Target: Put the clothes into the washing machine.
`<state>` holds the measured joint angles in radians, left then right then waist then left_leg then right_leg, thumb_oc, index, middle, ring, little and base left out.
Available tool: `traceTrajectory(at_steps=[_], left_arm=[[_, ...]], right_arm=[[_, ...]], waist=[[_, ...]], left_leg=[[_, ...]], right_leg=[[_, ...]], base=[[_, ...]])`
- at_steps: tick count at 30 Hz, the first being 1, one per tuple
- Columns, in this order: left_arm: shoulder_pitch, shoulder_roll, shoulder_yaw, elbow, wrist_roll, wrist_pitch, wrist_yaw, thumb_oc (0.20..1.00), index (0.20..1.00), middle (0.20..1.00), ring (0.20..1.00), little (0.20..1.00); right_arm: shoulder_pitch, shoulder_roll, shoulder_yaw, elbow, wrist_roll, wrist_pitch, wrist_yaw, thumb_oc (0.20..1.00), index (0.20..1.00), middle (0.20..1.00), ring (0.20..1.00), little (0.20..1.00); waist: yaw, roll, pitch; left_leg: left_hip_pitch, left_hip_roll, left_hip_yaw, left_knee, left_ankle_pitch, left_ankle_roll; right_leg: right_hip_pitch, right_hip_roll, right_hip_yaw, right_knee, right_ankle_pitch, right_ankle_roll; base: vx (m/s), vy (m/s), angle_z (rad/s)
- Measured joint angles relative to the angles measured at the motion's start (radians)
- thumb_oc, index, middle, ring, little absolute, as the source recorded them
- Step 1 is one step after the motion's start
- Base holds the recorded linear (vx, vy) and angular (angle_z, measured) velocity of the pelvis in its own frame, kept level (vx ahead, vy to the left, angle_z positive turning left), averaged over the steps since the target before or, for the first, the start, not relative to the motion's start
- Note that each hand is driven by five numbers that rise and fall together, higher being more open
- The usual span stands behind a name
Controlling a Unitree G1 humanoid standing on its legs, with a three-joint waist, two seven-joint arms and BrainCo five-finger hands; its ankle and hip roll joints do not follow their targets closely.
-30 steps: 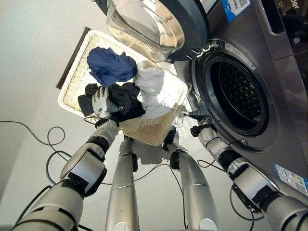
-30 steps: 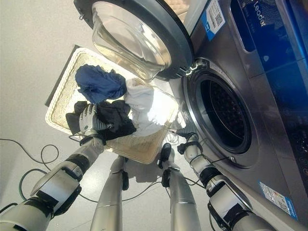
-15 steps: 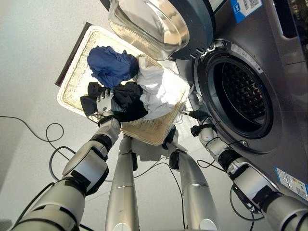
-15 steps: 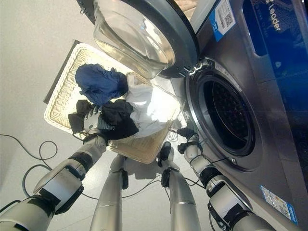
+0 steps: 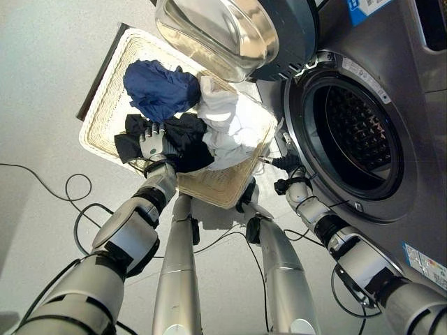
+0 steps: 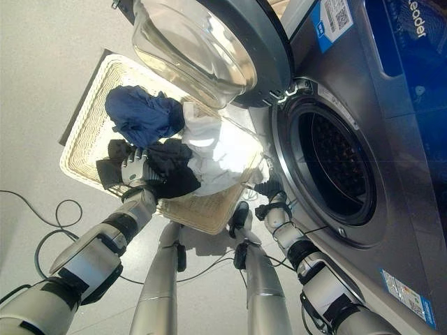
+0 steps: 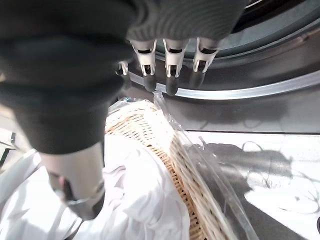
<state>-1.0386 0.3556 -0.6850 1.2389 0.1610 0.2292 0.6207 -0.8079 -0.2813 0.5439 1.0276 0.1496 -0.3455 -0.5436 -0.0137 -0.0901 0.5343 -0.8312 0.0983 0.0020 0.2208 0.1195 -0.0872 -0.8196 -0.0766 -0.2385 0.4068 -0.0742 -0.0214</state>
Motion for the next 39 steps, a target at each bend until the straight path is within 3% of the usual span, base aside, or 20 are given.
traceTrajectory(at_steps=[3, 6, 16, 23, 31, 39], left_arm=[[0.012, 0.006, 0.026, -0.008, -0.043, -0.05, 0.045, 1.0, 1.0, 1.0, 1.0, 1.0], [0.05, 0.01, 0.072, -0.032, -0.078, -0.138, 0.103, 1.0, 1.0, 1.0, 1.0, 1.0], [0.109, 0.004, 0.102, -0.095, -0.078, -0.176, 0.119, 1.0, 1.0, 1.0, 1.0, 1.0], [0.275, -0.029, 0.161, -0.204, -0.078, -0.247, 0.237, 1.0, 1.0, 1.0, 1.0, 1.0], [0.326, -0.065, 0.154, -0.282, -0.051, -0.318, 0.353, 1.0, 1.0, 1.0, 1.0, 1.0], [0.342, -0.062, 0.115, -0.282, 0.024, -0.33, 0.358, 1.0, 1.0, 1.0, 1.0, 1.0]], right_arm=[[0.001, 0.0, 0.001, -0.002, 0.001, 0.001, -0.003, 1.0, 1.0, 1.0, 1.0, 1.0], [0.009, 0.002, 0.0, -0.005, 0.002, 0.001, -0.013, 1.0, 1.0, 1.0, 1.0, 1.0], [0.049, 0.0, -0.002, -0.043, 0.003, 0.005, -0.029, 1.0, 1.0, 1.0, 1.0, 1.0], [0.112, 0.028, -0.024, -0.066, 0.002, 0.005, -0.037, 1.0, 1.0, 1.0, 1.0, 1.0], [0.145, 0.029, -0.044, -0.081, 0.01, 0.005, -0.056, 1.0, 1.0, 1.0, 1.0, 1.0], [0.145, 0.024, -0.065, -0.077, 0.027, 0.005, -0.057, 1.0, 1.0, 1.0, 1.0, 1.0]], waist=[[0.0, 0.0, 0.0], [0.0, 0.0, 0.0], [0.002, 0.0, 0.0], [0.019, 0.003, 0.0], [0.06, 0.009, 0.001], [0.065, 0.014, 0.001]], left_leg=[[-0.004, 0.0, -0.001, 0.0, 0.0, 0.0], [-0.005, -0.002, -0.003, -0.001, 0.001, 0.001], [0.001, -0.02, -0.009, -0.007, 0.013, 0.011], [0.037, -0.032, -0.02, -0.059, 0.044, 0.009], [0.047, -0.032, -0.049, -0.097, 0.07, -0.006], [0.049, -0.04, -0.053, -0.105, 0.079, -0.006]], right_leg=[[-0.003, 0.0, -0.001, 0.0, 0.0, 0.0], [-0.003, -0.002, -0.007, 0.0, 0.0, 0.0], [-0.002, -0.024, -0.016, 0.017, -0.003, 0.005], [0.011, -0.036, -0.021, 0.026, -0.011, 0.014], [0.008, -0.043, -0.049, 0.057, -0.034, 0.003], [-0.004, -0.053, -0.05, 0.079, -0.047, -0.003]], base=[[0.01, -0.007, 0.0], [0.02, -0.024, 0.01], [0.02, -0.014, 0.05], [0.02, -0.046, 0.06], [0.01, -0.051, 0.1], [0.0, -0.006, 0.02]])
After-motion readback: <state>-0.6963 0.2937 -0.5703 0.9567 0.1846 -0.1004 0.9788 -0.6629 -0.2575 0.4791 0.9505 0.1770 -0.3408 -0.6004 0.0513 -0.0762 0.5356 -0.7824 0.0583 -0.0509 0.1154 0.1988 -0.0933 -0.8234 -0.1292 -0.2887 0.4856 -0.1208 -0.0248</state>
